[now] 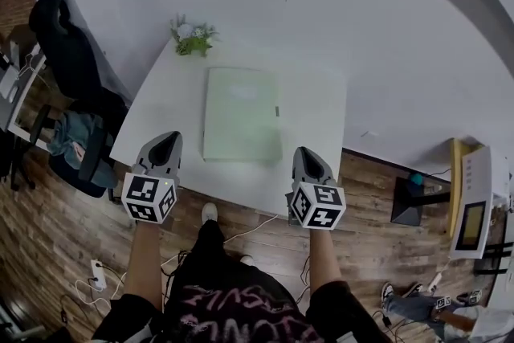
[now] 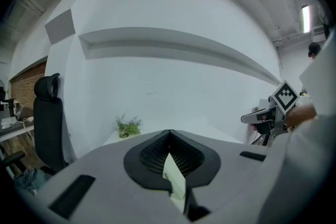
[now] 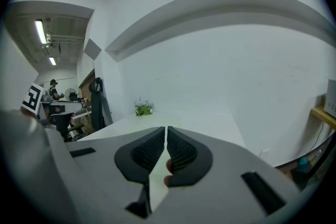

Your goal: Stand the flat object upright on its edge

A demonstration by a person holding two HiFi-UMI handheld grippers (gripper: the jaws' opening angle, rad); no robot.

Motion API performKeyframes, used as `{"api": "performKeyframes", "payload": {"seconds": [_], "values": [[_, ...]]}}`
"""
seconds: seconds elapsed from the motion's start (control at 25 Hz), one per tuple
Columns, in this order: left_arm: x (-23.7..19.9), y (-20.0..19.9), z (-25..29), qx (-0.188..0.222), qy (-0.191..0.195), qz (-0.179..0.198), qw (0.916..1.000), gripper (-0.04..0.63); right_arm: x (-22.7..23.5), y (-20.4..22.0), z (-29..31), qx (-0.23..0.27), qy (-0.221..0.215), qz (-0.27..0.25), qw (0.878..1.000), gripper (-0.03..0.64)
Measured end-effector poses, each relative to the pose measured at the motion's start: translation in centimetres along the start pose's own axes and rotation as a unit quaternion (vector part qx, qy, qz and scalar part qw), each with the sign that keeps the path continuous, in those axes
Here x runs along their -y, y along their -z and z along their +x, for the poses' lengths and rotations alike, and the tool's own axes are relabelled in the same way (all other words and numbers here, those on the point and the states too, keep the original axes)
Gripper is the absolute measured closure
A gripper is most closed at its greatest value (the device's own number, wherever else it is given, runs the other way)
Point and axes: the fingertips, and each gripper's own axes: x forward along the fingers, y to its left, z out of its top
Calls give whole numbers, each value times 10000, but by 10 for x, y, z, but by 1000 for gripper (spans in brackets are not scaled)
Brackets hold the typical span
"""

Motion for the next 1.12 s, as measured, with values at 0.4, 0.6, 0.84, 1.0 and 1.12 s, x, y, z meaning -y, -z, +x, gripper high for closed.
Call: {"api": "performKeyframes", "payload": {"seconds": [0.4,0.6,0.84,1.0,1.12], "values": [[-58,4,75,-223,395,-148,9989,580,-12,-19,74,-171,347,132,9992,588],[-70,3,108,-275,708,-160,9970,580,-13,-22,95,-243,578,183,9979,588],[-72,6,131,-339,1004,-263,9940,580,-11,-22,105,-299,749,226,9965,588],[-69,9,139,-409,1107,-341,9924,580,-5,-23,108,-324,799,264,9959,588],[-66,11,146,-477,1123,-314,9920,580,-3,-21,112,-415,714,258,9962,588]]}}
